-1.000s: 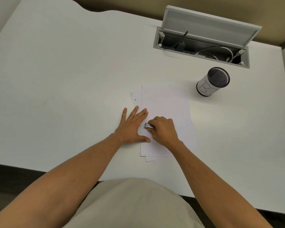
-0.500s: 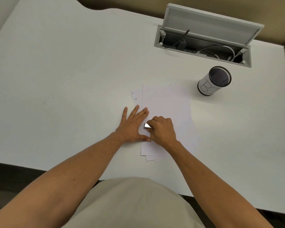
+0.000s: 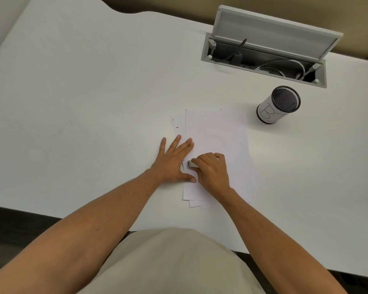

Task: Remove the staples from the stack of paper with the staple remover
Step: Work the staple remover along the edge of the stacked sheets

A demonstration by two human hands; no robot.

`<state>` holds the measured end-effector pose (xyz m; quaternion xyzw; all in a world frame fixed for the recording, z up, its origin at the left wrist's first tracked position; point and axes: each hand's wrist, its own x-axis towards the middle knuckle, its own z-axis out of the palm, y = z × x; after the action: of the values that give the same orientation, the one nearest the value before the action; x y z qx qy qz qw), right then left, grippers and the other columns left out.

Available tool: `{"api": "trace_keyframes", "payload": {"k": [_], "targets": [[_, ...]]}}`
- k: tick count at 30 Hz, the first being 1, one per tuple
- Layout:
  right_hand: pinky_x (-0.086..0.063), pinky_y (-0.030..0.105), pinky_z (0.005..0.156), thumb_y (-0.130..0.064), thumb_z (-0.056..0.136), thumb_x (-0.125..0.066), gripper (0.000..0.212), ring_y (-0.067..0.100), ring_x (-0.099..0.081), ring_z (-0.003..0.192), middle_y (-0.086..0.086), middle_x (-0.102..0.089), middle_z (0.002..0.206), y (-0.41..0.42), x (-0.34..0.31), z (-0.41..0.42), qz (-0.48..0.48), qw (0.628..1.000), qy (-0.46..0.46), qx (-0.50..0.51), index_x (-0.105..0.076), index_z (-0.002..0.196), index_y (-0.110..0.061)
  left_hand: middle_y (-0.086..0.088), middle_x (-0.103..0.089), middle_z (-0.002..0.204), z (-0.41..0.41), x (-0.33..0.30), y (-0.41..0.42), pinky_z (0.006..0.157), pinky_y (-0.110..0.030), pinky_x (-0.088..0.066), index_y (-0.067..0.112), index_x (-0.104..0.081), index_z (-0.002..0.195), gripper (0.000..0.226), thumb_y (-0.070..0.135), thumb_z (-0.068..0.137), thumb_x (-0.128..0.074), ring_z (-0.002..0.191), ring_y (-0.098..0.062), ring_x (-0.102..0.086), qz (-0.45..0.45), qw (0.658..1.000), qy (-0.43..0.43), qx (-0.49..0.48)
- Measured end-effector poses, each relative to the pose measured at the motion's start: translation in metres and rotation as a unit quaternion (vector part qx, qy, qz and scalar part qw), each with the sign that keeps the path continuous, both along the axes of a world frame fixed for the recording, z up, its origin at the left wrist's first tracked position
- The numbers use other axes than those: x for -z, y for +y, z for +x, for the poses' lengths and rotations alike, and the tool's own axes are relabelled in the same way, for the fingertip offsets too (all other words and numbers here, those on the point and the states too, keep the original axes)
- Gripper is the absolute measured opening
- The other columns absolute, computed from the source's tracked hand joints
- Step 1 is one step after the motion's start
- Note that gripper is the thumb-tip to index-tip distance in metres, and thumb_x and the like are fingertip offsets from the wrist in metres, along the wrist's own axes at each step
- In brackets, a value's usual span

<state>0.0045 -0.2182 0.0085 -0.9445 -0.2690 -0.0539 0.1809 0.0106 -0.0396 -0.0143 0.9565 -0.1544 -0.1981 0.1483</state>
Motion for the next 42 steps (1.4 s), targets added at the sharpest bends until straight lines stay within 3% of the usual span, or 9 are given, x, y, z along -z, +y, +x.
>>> {"api": "trace_keyframes", "payload": {"k": [9,18,24,28,32,42], "targets": [[-0.046,0.041,0.077,-0.006,0.073,-0.078,0.016,0.028,-0.064,0.079,0.007,-0.067,0.081,-0.004,0.01,-0.012,-0.025,0.998,-0.063,0.022,-0.07,0.087,-0.009,0.011,0.014,0.163,0.001,0.0,0.0,0.111,-0.053,0.025,0.028,0.01,0.154,0.122,0.093,0.064,-0.04,0.145,-0.015,0.027,0.011,1.0,-0.001,-0.001],[-0.045,0.038,0.074,0.0,0.075,-0.072,0.019,0.028,-0.062,0.081,0.006,-0.068,0.087,-0.006,0.001,-0.007,-0.032,0.999,-0.027,0.002,-0.068,0.091,-0.009,0.012,0.014,0.162,-0.001,-0.001,0.0,0.109,-0.051,0.029,0.027,0.008,0.154,0.122,0.093,0.064,-0.042,0.145,-0.014,0.028,0.002,1.0,-0.003,-0.001],[-0.038,0.035,0.064,-0.017,0.084,-0.073,0.009,0.026,-0.06,0.07,0.004,-0.069,0.077,0.002,-0.009,0.008,-0.072,0.997,0.028,-0.006,-0.071,0.092,-0.013,0.012,0.013,0.162,-0.001,-0.001,0.0,0.11,-0.052,0.027,0.028,0.008,0.154,0.122,0.092,0.064,-0.042,0.145,-0.014,0.029,-0.006,1.0,-0.004,-0.002],[-0.043,0.035,0.059,-0.013,0.083,-0.074,0.024,0.028,-0.061,0.068,0.008,-0.071,0.082,0.001,-0.01,0.011,-0.084,0.994,0.056,-0.028,-0.068,0.106,-0.01,0.012,0.014,0.162,-0.001,-0.001,0.0,0.111,-0.054,0.025,0.027,0.007,0.154,0.121,0.092,0.065,-0.043,0.144,-0.014,0.029,-0.007,1.0,-0.004,0.0],[-0.038,0.034,0.056,-0.012,0.082,-0.074,0.01,0.029,-0.057,0.062,0.008,-0.068,0.073,0.003,-0.013,0.016,-0.074,0.993,0.079,-0.036,-0.067,0.091,-0.011,0.012,0.014,0.162,-0.001,-0.002,0.0,0.112,-0.055,0.023,0.027,0.007,0.155,0.121,0.09,0.066,-0.045,0.145,-0.015,0.027,-0.007,1.0,0.0,-0.002],[-0.042,0.036,0.064,-0.018,0.089,-0.067,0.011,0.027,-0.06,0.075,0.005,-0.072,0.085,0.002,-0.008,0.018,-0.074,0.992,0.095,-0.049,-0.072,0.099,-0.016,0.012,0.013,0.162,-0.001,-0.003,0.0,0.112,-0.055,0.023,0.027,0.007,0.155,0.121,0.09,0.066,-0.045,0.145,-0.015,0.027,-0.005,1.0,0.003,-0.003]]}}
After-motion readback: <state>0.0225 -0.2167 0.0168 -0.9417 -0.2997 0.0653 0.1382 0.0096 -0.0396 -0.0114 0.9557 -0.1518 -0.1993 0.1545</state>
